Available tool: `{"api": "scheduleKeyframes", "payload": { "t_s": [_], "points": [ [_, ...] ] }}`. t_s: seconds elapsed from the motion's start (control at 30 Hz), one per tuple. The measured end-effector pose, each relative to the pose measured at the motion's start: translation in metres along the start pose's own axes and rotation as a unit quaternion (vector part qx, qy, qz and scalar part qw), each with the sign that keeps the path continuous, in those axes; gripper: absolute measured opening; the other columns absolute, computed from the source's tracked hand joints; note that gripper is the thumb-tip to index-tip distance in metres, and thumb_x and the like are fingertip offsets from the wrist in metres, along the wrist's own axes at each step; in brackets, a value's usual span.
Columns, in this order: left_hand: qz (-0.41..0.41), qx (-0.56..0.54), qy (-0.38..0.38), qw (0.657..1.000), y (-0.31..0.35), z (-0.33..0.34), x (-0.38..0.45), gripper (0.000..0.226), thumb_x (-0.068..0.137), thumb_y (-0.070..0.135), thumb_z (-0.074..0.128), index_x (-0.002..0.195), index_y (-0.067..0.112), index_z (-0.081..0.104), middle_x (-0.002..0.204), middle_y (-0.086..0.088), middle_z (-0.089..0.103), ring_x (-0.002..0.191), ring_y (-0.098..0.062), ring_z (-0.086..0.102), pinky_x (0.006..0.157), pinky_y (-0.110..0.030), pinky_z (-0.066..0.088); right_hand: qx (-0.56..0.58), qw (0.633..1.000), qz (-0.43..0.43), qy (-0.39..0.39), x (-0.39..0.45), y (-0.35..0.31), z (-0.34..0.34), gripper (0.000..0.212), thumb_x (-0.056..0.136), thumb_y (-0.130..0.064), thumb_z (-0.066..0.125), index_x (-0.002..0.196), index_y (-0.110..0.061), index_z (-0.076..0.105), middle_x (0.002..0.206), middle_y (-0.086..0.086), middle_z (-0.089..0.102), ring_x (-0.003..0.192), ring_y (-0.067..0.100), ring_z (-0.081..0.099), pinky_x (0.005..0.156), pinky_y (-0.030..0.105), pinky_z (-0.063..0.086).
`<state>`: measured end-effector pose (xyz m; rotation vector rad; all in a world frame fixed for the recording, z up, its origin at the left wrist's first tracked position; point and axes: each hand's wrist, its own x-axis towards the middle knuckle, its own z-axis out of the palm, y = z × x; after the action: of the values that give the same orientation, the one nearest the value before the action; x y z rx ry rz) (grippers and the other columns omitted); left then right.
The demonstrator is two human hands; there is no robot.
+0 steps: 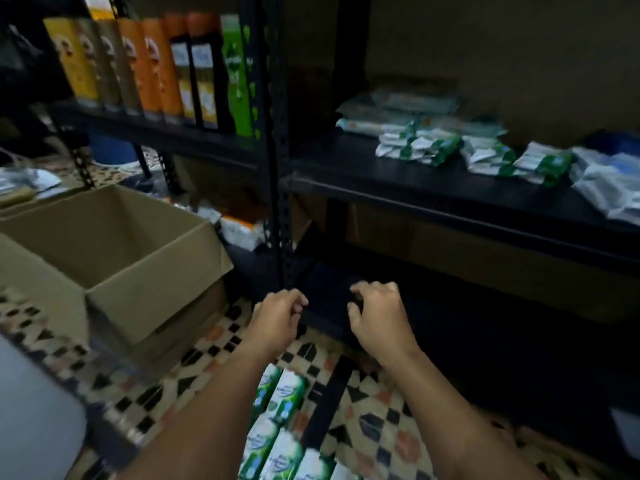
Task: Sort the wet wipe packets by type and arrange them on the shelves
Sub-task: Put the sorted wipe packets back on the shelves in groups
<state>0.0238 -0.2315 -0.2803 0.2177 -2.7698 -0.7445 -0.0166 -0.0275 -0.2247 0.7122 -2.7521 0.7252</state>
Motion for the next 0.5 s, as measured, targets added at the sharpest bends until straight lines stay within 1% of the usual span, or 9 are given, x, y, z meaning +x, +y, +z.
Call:
{"api": "scheduleKeyframes", "payload": {
  "t_s": [0.07, 0.13, 0.2, 0.27, 0.3, 0.37, 0.4, 0.43, 0.5],
  "points": [
    [-0.055, -0.005, -0.039, 0.998, -0.026, 0.018, -0.015, 0.030, 0.085, 0.007, 0.060, 0.098, 0.034, 0.058, 0.092, 0.012, 0.058, 0.095, -0.020, 0.060, 0.085, -0.040, 0.052, 0.010, 0.998, 0.030, -0.058, -0.010, 0.005, 0.032, 0.038, 0.100, -0.025, 0.056, 0.137, -0.018, 0.057, 0.121, 0.003, 0.061, 0.116, 0.021, 0.045, 0.098, 0.029, 0.043],
    [-0.105, 0.003, -0.080, 0.991, -0.052, 0.037, -0.026, 0.028, 0.089, 0.007, 0.061, 0.100, 0.033, 0.055, 0.101, 0.002, 0.063, 0.097, -0.023, 0.061, 0.084, -0.041, 0.054, 0.021, 0.991, 0.055, -0.117, -0.018, 0.010, 0.070, 0.038, 0.098, -0.023, 0.057, 0.135, -0.016, 0.058, 0.119, 0.005, 0.063, 0.114, 0.022, 0.050, 0.097, 0.031, 0.046],
    [-0.147, 0.035, -0.115, 0.982, -0.078, 0.056, -0.033, 0.031, 0.093, 0.008, 0.061, 0.119, 0.024, 0.057, 0.118, -0.006, 0.064, 0.105, -0.026, 0.061, 0.088, -0.041, 0.054, 0.030, 0.979, 0.084, -0.184, -0.024, 0.015, 0.106, 0.034, 0.097, -0.024, 0.057, 0.129, -0.013, 0.061, 0.117, 0.006, 0.066, 0.111, 0.023, 0.058, 0.095, 0.031, 0.048],
    [-0.182, 0.045, -0.158, 0.970, -0.099, 0.069, -0.037, 0.044, 0.096, 0.008, 0.059, 0.138, 0.020, 0.052, 0.131, -0.009, 0.060, 0.113, -0.027, 0.060, 0.091, -0.038, 0.052, 0.054, 0.962, 0.133, -0.232, -0.032, 0.023, 0.138, 0.032, 0.095, -0.028, 0.062, 0.122, -0.013, 0.063, 0.110, 0.006, 0.070, 0.105, 0.023, 0.064, 0.087, 0.029, 0.051],
    [-0.197, 0.050, -0.174, 0.963, -0.109, 0.075, -0.038, 0.049, 0.097, 0.007, 0.057, 0.143, 0.021, 0.047, 0.133, -0.010, 0.059, 0.112, -0.026, 0.061, 0.089, -0.036, 0.052, 0.068, 0.952, 0.162, -0.252, -0.037, 0.028, 0.154, 0.029, 0.093, -0.028, 0.065, 0.118, -0.013, 0.064, 0.105, 0.006, 0.071, 0.101, 0.023, 0.065, 0.083, 0.028, 0.052],
    [-0.231, 0.048, -0.212, 0.948, -0.129, 0.087, -0.040, 0.056, 0.098, 0.008, 0.055, 0.150, 0.023, 0.038, 0.127, -0.011, 0.063, 0.103, -0.024, 0.062, 0.084, -0.034, 0.052, 0.091, 0.932, 0.205, -0.285, -0.046, 0.037, 0.184, 0.022, 0.091, -0.027, 0.067, 0.107, -0.012, 0.063, 0.093, 0.006, 0.070, 0.090, 0.022, 0.065, 0.079, 0.032, 0.055],
    [-0.244, 0.047, -0.230, 0.941, -0.137, 0.091, -0.041, 0.059, 0.098, 0.010, 0.054, 0.152, 0.024, 0.035, 0.126, -0.011, 0.063, 0.104, -0.024, 0.062, 0.087, -0.036, 0.053, 0.096, 0.923, 0.217, -0.302, -0.050, 0.041, 0.197, 0.020, 0.092, -0.028, 0.066, 0.104, -0.013, 0.060, 0.091, 0.006, 0.069, 0.084, 0.021, 0.064, 0.076, 0.034, 0.055],
    [-0.256, 0.049, -0.245, 0.934, -0.146, 0.095, -0.042, 0.060, 0.098, 0.014, 0.053, 0.153, 0.025, 0.032, 0.129, -0.010, 0.062, 0.108, -0.025, 0.061, 0.090, -0.040, 0.054, 0.094, 0.915, 0.225, -0.323, -0.053, 0.043, 0.207, 0.021, 0.094, -0.028, 0.065, 0.107, -0.014, 0.058, 0.091, 0.006, 0.067, 0.081, 0.020, 0.063, 0.071, 0.032, 0.053],
    [-0.275, 0.049, -0.270, 0.921, -0.159, 0.103, -0.043, 0.063, 0.100, 0.023, 0.052, 0.156, 0.028, 0.024, 0.136, -0.011, 0.058, 0.116, -0.029, 0.059, 0.094, -0.044, 0.053, 0.097, 0.899, 0.236, -0.357, -0.058, 0.045, 0.228, 0.034, 0.098, -0.030, 0.061, 0.126, -0.013, 0.052, 0.088, 0.004, 0.061, 0.074, 0.018, 0.060, 0.060, 0.028, 0.043]
  ]
}}
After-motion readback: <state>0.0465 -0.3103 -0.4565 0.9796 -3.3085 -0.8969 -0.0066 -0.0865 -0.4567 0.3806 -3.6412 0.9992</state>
